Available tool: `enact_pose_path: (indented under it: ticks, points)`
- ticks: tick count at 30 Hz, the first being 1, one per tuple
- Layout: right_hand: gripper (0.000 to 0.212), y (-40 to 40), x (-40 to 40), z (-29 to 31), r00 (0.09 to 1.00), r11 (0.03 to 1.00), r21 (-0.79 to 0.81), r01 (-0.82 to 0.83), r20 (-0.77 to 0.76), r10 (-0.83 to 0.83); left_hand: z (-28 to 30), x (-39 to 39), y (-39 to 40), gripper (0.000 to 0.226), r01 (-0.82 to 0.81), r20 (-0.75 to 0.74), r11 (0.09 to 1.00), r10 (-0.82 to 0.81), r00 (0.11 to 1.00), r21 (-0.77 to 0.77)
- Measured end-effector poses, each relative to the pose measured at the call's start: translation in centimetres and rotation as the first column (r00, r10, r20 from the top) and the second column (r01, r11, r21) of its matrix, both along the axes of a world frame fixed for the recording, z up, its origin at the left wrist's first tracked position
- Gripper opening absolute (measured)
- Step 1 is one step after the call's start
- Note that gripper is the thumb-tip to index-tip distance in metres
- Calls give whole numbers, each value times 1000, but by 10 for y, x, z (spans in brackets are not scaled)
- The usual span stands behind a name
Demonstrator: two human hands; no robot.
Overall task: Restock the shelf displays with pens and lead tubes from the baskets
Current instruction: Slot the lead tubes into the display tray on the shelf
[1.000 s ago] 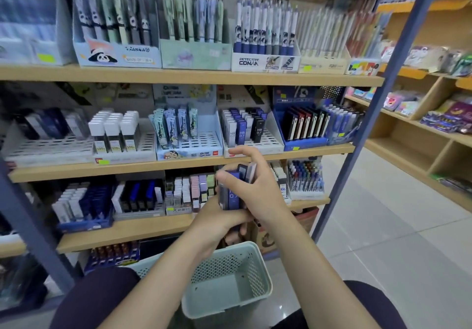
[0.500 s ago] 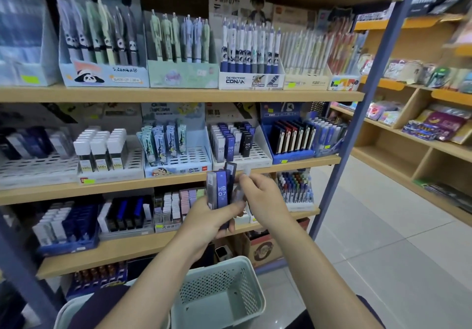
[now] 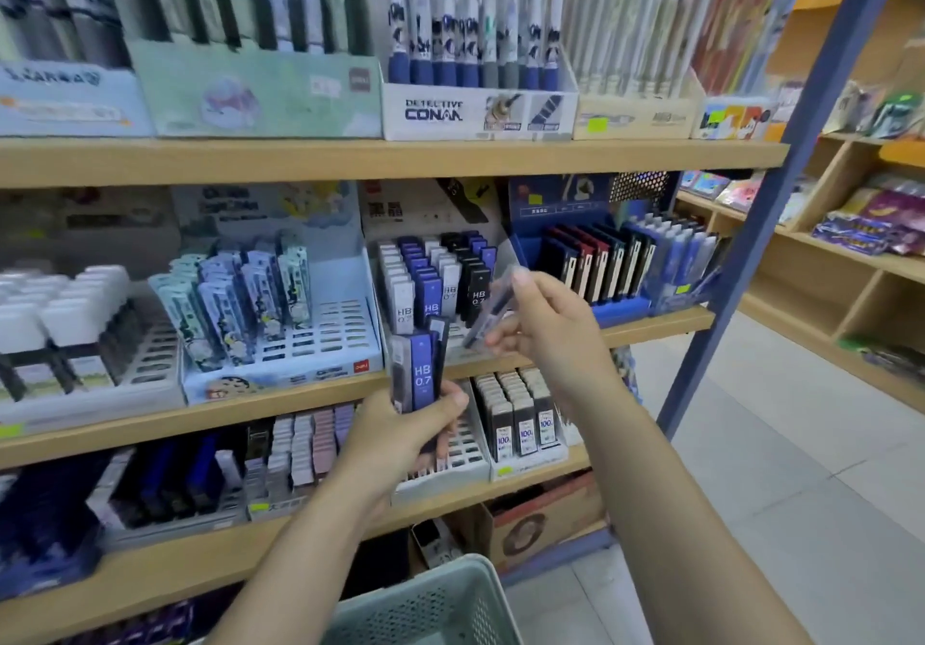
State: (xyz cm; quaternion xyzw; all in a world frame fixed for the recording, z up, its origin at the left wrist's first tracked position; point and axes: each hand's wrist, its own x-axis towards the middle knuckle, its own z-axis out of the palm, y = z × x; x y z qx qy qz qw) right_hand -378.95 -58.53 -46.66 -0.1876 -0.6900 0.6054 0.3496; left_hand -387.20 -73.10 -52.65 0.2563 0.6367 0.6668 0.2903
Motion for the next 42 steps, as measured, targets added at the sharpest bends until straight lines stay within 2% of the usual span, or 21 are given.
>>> enact_pose_path:
  ticks: [3,8,19,28,34,39,42]
  points:
    - [32,8,-20,-2,999,999,-18,-49,-10,49,-7,-11,8,9,-2,6,1000,2,1000,-18]
    - [23,9,-33,-11,994,995,8,-101,-42,101,-11,-19,2,13,2,24,1000,-3,1000,21]
    - [23,6,-36,-9,1000,997,70,6,-30,-4,-16,-22,-8,12,13,84,996,-20,996,85]
    - [11,11,-38,-9,998,974,224,39,-60,-26,-18,-23,6,9,22,77,997,-27,997,74]
    - [13,11,-29,-3,975,992,60,115,-196,-102,-18,-20,9,9,-34,100,994,23,995,104]
    - [26,-4,-19,-14,992,992,57,113,-57,-110,-15,-16,11,10,-40,120,985,20,993,167]
    - [26,-12,-15,-18,993,995,4,103,-50,-103,-15,-13,10,12,-8,137,986,-15,990,167]
